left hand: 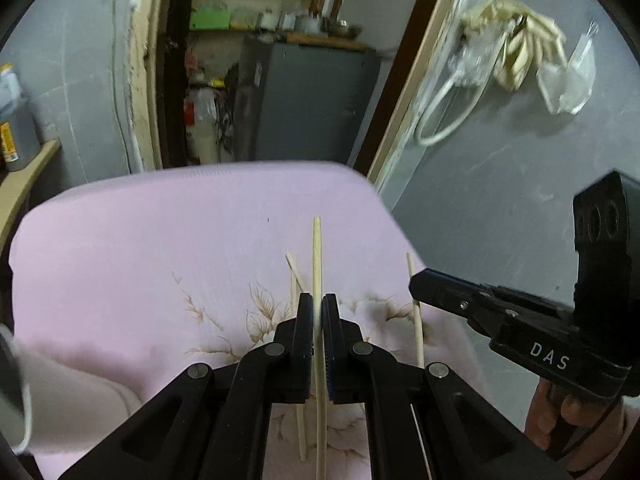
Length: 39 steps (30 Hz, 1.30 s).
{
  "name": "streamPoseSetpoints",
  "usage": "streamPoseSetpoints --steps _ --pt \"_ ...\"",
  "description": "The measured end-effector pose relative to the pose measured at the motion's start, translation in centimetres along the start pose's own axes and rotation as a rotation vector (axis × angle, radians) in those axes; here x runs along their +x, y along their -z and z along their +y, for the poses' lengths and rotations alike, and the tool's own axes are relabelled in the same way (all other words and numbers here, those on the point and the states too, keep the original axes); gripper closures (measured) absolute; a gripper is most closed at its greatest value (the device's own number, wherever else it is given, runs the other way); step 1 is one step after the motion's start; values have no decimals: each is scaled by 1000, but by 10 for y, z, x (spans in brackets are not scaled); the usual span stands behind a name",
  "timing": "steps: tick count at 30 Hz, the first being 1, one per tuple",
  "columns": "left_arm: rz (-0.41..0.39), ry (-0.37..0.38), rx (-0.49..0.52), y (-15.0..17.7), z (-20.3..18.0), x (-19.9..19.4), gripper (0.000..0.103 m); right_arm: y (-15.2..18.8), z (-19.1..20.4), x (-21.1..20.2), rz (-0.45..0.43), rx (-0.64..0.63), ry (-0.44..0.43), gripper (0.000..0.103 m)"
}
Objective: Organize utensils
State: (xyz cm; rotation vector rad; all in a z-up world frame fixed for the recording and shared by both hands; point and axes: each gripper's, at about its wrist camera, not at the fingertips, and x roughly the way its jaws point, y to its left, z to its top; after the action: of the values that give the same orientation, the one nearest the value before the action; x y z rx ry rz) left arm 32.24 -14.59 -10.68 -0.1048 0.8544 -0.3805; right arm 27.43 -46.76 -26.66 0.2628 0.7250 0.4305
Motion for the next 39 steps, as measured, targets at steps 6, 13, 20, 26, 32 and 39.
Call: streamPoseSetpoints --steps 6,13,20,26,32,39 --pt "-103 11 -39 2 3 -43 98 -1 28 -36 -93 -46 5 99" --pt "-191 21 -69 -6 21 -88 98 0 68 -63 -172 -121 9 99" --pt "-225 22 -72 5 38 -120 98 12 95 -78 -202 -154 8 100" --pt "-241 23 -88 15 49 -135 98 22 115 -87 -222 -184 17 100" --pt "-251 27 -95 18 58 -143 98 26 125 -91 -232 -197 27 100" --pt "-264 28 -97 22 63 -150 98 27 128 -95 -239 -198 30 100"
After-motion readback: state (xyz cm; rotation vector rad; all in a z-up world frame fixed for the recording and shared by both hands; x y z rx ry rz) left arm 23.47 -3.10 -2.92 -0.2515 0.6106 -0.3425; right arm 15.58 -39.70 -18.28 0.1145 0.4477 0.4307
